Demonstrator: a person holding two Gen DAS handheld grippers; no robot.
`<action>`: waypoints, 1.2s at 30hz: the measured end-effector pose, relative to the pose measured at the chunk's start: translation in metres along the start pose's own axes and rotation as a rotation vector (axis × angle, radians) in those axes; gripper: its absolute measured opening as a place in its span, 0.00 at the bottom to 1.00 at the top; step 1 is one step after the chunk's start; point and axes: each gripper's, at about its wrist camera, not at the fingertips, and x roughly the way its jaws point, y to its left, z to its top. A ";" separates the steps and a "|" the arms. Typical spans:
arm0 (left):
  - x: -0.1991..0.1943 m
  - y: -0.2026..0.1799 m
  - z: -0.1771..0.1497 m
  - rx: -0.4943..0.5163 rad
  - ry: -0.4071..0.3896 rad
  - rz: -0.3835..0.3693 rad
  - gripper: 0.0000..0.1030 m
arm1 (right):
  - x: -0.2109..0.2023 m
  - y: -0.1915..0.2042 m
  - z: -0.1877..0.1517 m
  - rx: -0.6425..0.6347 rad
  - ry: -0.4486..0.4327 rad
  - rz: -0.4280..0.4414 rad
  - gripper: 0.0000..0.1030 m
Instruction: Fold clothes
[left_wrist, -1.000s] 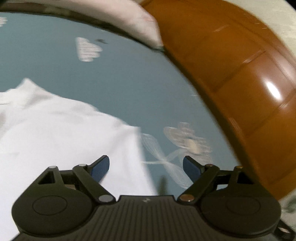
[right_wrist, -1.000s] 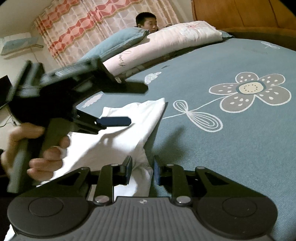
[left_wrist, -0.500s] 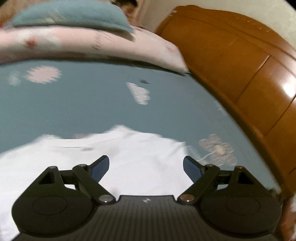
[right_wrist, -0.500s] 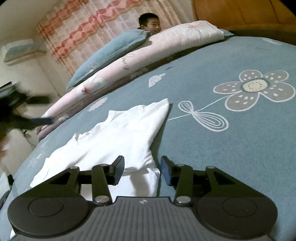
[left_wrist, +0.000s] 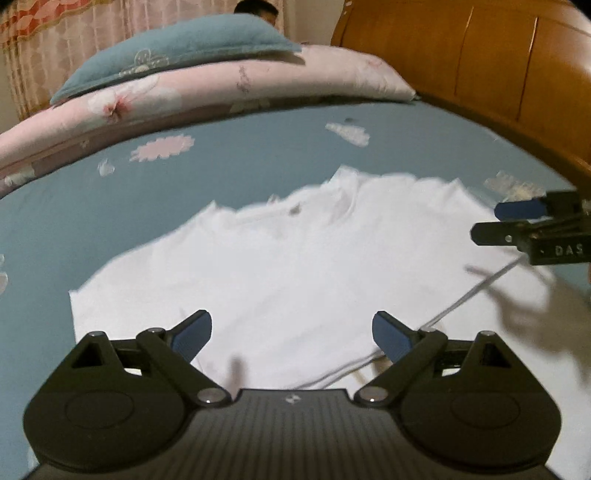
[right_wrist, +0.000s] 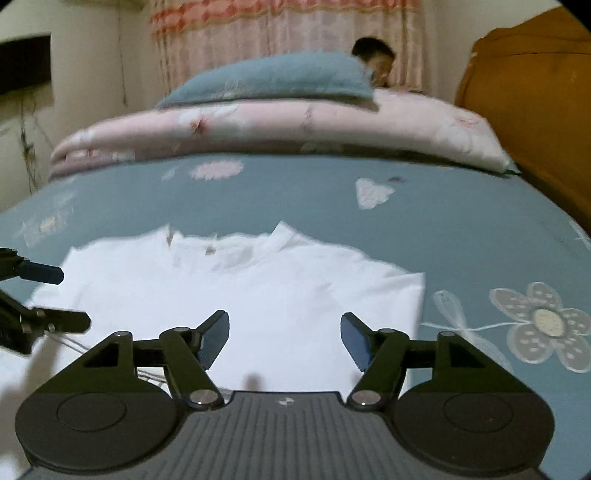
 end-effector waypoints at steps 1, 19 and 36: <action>0.006 0.003 -0.006 -0.009 0.016 -0.001 0.91 | 0.008 0.003 -0.003 -0.016 0.020 -0.006 0.68; 0.023 0.056 0.027 -0.196 -0.070 -0.178 0.92 | 0.057 -0.013 0.035 -0.009 0.032 0.150 0.69; 0.109 0.106 0.060 -0.394 -0.063 -0.237 0.92 | 0.138 -0.028 0.059 -0.065 0.095 0.093 0.72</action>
